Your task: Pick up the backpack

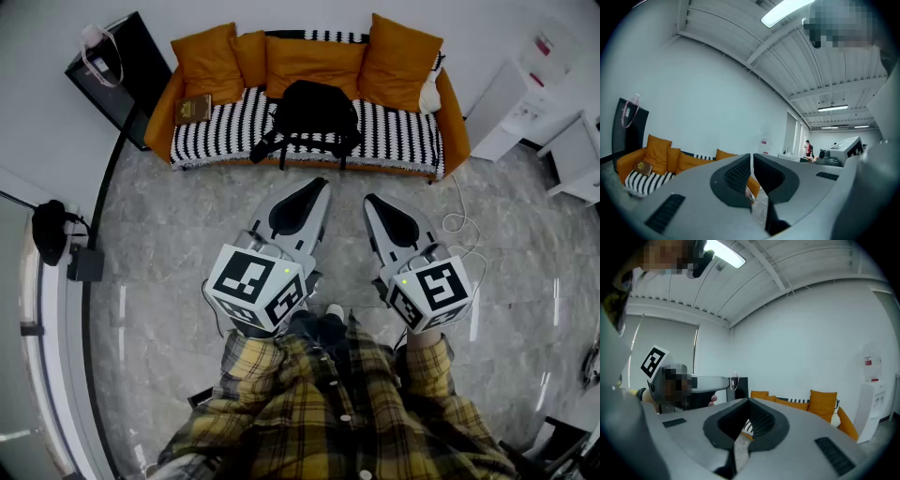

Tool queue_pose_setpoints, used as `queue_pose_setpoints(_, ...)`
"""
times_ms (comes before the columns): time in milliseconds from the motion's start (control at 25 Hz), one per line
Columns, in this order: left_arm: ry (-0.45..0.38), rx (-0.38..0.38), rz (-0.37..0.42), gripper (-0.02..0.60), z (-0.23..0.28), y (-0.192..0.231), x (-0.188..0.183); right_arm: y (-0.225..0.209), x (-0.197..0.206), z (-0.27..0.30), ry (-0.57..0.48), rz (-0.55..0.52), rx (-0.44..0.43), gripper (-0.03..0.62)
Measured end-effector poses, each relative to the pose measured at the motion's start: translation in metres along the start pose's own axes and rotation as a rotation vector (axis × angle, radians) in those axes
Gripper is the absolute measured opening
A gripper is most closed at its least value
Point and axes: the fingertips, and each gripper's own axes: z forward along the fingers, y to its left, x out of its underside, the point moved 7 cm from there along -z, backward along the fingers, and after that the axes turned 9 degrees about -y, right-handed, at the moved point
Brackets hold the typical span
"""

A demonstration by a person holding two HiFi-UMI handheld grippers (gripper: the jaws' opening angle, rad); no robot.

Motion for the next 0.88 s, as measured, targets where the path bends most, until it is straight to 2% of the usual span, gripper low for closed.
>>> queue_pose_setpoints(560,-0.041,-0.046,0.057,0.037,-0.008,-0.043,0.001,-0.007,-0.001,-0.039,-0.051,-0.005,-0.047,0.015)
queue_pose_setpoints(880,-0.033,-0.073,0.07,0.037,0.0,-0.032,0.002,-0.019,0.013,-0.03,-0.028,0.048,-0.043,0.017)
